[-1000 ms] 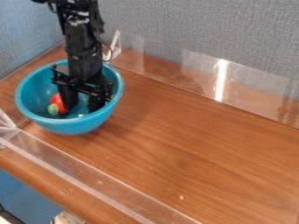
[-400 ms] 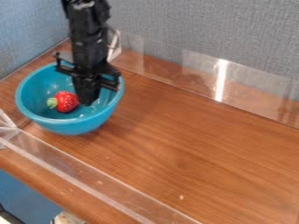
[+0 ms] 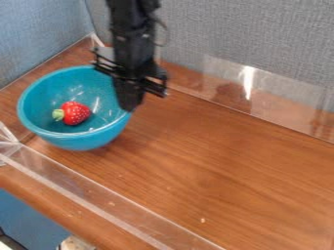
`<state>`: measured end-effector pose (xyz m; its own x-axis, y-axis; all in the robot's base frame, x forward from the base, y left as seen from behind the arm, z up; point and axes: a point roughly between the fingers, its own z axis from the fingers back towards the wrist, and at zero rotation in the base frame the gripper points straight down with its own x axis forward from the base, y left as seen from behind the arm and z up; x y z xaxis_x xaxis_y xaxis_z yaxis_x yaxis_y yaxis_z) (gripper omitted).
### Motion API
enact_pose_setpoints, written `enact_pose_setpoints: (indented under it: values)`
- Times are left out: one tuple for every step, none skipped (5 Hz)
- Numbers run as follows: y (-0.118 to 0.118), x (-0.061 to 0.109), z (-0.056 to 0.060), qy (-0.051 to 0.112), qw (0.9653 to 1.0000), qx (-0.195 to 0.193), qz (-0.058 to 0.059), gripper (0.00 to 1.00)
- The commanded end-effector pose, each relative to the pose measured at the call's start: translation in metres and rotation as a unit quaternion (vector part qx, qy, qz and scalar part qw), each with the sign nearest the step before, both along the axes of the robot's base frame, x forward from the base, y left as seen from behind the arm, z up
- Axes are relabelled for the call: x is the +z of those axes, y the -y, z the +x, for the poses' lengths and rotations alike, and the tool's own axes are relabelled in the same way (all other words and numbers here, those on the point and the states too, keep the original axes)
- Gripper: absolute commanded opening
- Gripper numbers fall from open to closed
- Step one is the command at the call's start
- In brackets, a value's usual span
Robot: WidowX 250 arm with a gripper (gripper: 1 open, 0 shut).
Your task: Remove the strawberry from inside the blue bowl and put it on the table
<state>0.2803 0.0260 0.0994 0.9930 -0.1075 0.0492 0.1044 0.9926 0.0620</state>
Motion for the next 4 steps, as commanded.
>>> enact_pose_setpoints:
  values:
    - [0.024, 0.008, 0.009, 0.030, 0.9994, -0.019, -0.003, 0.00]
    - [0.035, -0.006, 0.007, 0.022, 0.9992, -0.032, -0.007, 0.00]
    - [0.044, -0.023, 0.007, 0.011, 0.9991, -0.039, -0.010, 0.00]
    - [0.046, -0.035, 0.005, 0.000, 0.9993, -0.036, -0.013, 0.00]
